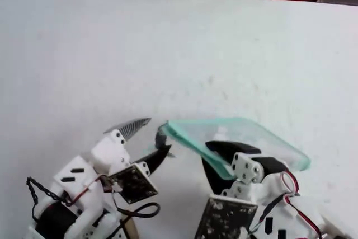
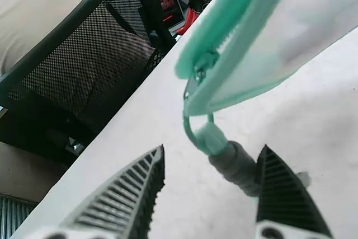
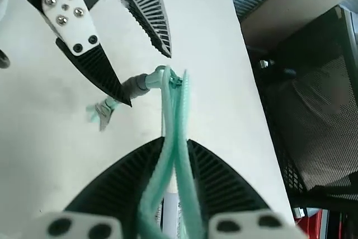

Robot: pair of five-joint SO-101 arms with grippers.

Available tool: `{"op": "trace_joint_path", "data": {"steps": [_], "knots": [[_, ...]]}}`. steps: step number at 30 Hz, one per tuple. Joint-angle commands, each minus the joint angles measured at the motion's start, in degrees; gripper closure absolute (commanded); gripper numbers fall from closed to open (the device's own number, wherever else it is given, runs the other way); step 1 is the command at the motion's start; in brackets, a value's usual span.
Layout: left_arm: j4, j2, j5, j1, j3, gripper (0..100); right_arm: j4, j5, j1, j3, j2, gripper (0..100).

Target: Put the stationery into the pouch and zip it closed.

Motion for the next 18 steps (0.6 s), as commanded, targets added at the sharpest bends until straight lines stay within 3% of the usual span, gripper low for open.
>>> {"op": "trace_joint_path", "data": {"steps": [1,11,16,18], "knots": [[-1.76,-0.04,0.7,-0.13,-0.7,74,0.22,-0.62,-4.09,-2.46,0.75,98.0],[-3.16,-0.04,1.14,9.63,-2.29,74,-1.89,-0.7,-13.32,-0.26,5.05,98.0],[-5.01,-0.04,3.52,10.24,-2.29,74,-4.26,-0.7,-15.52,-2.11,6.46,98.0],[-5.8,-0.04,3.69,10.15,-2.11,79,-4.26,-0.7,-15.78,-2.9,6.73,98.0]]}}
